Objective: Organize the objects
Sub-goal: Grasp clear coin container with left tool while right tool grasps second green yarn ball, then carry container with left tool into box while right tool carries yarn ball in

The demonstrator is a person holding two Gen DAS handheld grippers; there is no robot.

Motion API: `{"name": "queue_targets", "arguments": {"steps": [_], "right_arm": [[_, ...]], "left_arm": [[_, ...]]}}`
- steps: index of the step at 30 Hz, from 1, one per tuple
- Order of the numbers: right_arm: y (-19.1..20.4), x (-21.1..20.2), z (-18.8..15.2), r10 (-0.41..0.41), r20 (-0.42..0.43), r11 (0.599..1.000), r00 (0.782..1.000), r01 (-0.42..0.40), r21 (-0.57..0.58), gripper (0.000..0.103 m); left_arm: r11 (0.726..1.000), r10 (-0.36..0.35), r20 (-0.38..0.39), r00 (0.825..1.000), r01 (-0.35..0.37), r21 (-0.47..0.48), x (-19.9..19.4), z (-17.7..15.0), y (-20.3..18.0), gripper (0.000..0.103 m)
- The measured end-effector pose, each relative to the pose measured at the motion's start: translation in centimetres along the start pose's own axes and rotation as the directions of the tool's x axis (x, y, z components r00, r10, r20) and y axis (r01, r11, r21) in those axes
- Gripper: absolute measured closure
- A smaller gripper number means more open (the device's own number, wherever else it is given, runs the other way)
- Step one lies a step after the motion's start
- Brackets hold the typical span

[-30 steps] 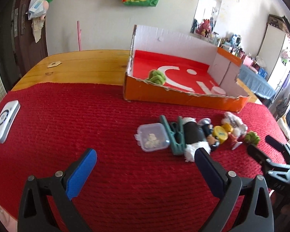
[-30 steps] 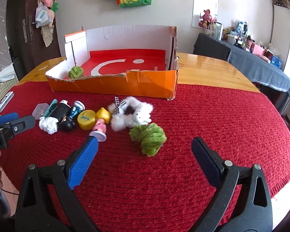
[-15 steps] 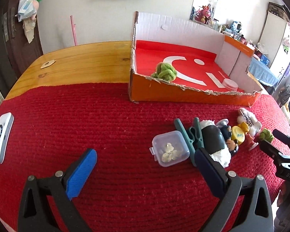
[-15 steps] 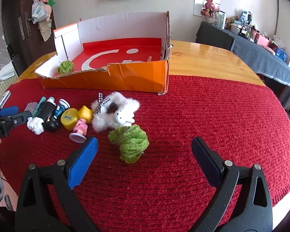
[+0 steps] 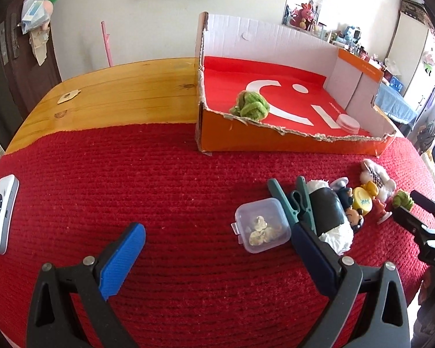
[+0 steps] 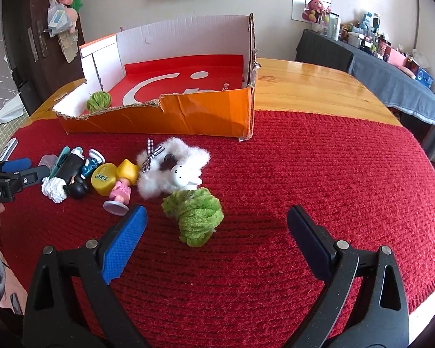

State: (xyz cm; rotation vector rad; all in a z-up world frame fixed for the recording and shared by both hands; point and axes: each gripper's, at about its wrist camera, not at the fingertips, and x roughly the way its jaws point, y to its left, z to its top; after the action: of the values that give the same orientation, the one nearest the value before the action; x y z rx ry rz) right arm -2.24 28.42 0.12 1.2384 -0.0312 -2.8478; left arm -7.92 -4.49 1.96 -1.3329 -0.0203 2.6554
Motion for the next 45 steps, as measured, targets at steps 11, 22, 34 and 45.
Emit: {"name": "queue_targets", "arguments": {"steps": [11, 22, 34, 45], "right_arm": [[-0.3, 0.1, -0.1, 0.024, -0.01, 1.0, 1.0, -0.024, -0.012, 0.004], [1.0, 0.4, 0.0, 0.038, -0.011, 0.994, 0.999, -0.039, -0.1, 0.014], [1.5, 0.3, 0.2, 0.057, 0.019, 0.992, 0.998, -0.054, -0.114, 0.07], [1.5, -1.7, 0.2, 0.099, 0.085, 0.991, 0.992, -0.09, -0.097, 0.07]], "left_arm": [[0.999, 0.032, 0.003, 0.999, -0.032, 0.012, -0.4, -0.3, 1.1, 0.003], [0.996, -0.038, 0.014, 0.999, 0.037, 0.077, -0.1, 0.2, -0.7, 0.021], [0.991, -0.071, 0.036, 0.997, 0.066, 0.115, 0.1, 0.1, -1.3, 0.047], [0.991, -0.1, 0.104, 0.99, 0.089, 0.104, -1.4, -0.2, -1.2, 0.062]]}}
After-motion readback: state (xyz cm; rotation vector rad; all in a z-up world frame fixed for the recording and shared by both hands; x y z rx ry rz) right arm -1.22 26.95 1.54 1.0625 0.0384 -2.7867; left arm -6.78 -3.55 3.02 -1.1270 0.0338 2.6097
